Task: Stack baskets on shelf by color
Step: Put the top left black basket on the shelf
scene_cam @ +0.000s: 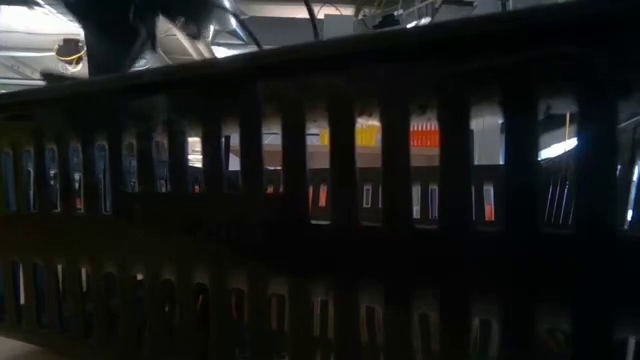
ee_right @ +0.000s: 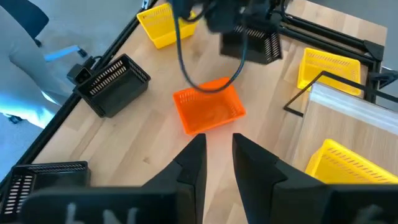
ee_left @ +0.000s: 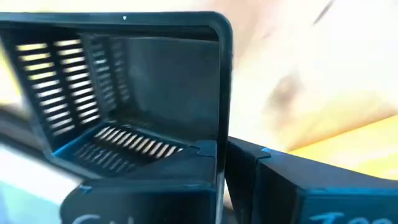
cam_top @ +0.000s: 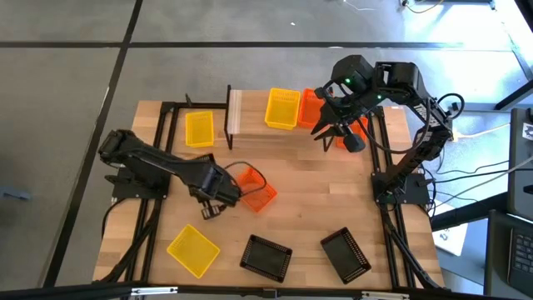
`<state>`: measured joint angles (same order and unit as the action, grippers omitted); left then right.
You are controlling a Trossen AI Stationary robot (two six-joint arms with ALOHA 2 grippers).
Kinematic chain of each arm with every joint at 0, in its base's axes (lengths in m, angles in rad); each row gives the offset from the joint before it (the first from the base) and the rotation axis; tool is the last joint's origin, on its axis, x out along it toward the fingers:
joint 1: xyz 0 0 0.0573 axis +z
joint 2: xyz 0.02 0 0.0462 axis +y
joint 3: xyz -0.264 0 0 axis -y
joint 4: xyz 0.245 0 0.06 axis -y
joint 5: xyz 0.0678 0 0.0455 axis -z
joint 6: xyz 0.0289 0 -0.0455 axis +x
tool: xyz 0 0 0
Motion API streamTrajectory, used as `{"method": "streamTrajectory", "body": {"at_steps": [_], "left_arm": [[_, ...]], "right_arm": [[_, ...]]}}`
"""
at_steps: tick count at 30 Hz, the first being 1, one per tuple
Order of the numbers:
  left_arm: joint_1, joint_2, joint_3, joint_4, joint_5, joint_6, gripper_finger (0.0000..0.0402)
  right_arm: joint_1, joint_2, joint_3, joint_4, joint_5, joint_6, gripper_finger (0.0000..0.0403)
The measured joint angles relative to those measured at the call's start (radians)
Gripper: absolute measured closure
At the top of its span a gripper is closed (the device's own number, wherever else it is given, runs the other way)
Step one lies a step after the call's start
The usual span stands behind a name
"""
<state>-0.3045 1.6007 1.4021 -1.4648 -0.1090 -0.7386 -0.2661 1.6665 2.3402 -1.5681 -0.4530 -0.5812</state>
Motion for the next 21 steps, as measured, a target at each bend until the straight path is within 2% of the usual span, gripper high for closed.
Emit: {"method": "streamTrajectory", "body": {"at_steps": [4, 8, 12, 16, 21], "left_arm": [[0.002, -0.018, 0.115, -0.105, -0.054, 0.017, 0.0401], [0.031, -0.019, 0.200, -0.105, -0.129, 0.152, 0.0401], [0.101, -0.020, 0.265, -0.106, -0.172, 0.272, 0.0401], [0.174, -0.020, 0.322, -0.106, -0.241, 0.394, 0.0401], [0.269, -0.016, 0.374, -0.046, -0.346, 0.626, 0.0401]], "right_arm": [[0.000, 0.000, 0.000, -0.002, -0.018, -0.007, 0.0328], [0.000, 0.000, 0.000, -0.002, -0.095, -0.051, 0.0328], [0.000, 0.000, 0.000, -0.002, -0.110, -0.052, 0.0328], [0.000, 0.000, 0.000, 0.013, -0.013, -0.028, 0.0328], [0.000, 0.000, 0.000, 0.060, 0.226, 0.073, 0.0328]]}}
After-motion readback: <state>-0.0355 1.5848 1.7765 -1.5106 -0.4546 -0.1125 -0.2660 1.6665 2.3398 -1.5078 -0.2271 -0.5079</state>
